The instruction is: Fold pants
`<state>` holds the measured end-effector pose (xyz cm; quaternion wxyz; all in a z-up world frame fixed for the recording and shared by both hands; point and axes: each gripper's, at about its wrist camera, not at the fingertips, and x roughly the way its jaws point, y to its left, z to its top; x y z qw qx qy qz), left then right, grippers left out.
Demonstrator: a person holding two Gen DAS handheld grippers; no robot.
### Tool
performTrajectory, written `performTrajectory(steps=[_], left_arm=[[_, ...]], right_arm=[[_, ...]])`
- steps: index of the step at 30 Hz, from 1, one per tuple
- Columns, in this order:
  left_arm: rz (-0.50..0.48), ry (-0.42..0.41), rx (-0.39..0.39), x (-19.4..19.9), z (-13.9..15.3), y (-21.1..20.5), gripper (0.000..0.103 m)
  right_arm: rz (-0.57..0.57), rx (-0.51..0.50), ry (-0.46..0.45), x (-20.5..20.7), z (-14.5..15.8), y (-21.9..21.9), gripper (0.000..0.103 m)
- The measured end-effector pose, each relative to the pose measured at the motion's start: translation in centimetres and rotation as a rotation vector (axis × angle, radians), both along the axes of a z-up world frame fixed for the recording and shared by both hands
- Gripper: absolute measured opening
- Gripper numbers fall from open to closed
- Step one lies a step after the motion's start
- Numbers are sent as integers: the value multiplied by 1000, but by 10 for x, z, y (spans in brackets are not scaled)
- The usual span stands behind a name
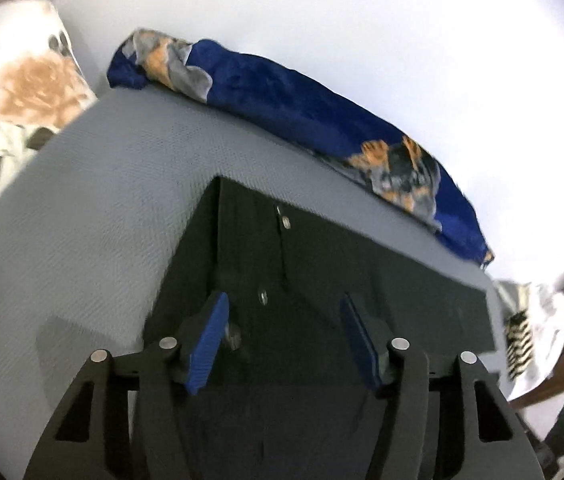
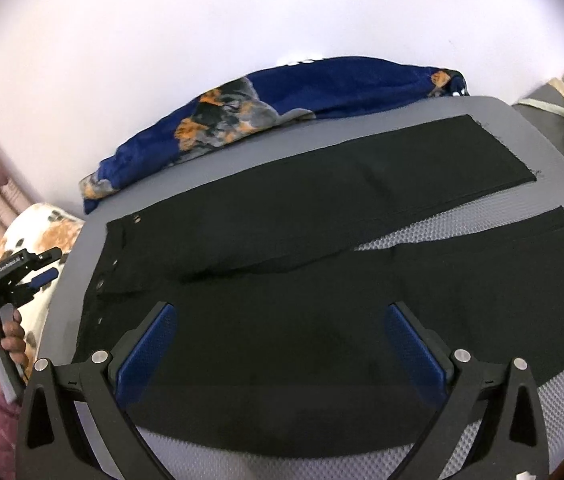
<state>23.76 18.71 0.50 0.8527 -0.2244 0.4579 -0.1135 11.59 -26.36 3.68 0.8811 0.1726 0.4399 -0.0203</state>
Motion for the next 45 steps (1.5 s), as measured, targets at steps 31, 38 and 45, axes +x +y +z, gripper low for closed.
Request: performTrajectory(steps=[31,38,45], left_arm=[[-102,197,-235,147,-103,17,28],[-191,103,-393,156,-102,6,27],[-194,175,-393,183,-120,-19,27]], right_arm=[[66,7,116,122,-50,34,103],[121,8,106,135,-56,40,103],[156,2,86,164,-63,37,103]])
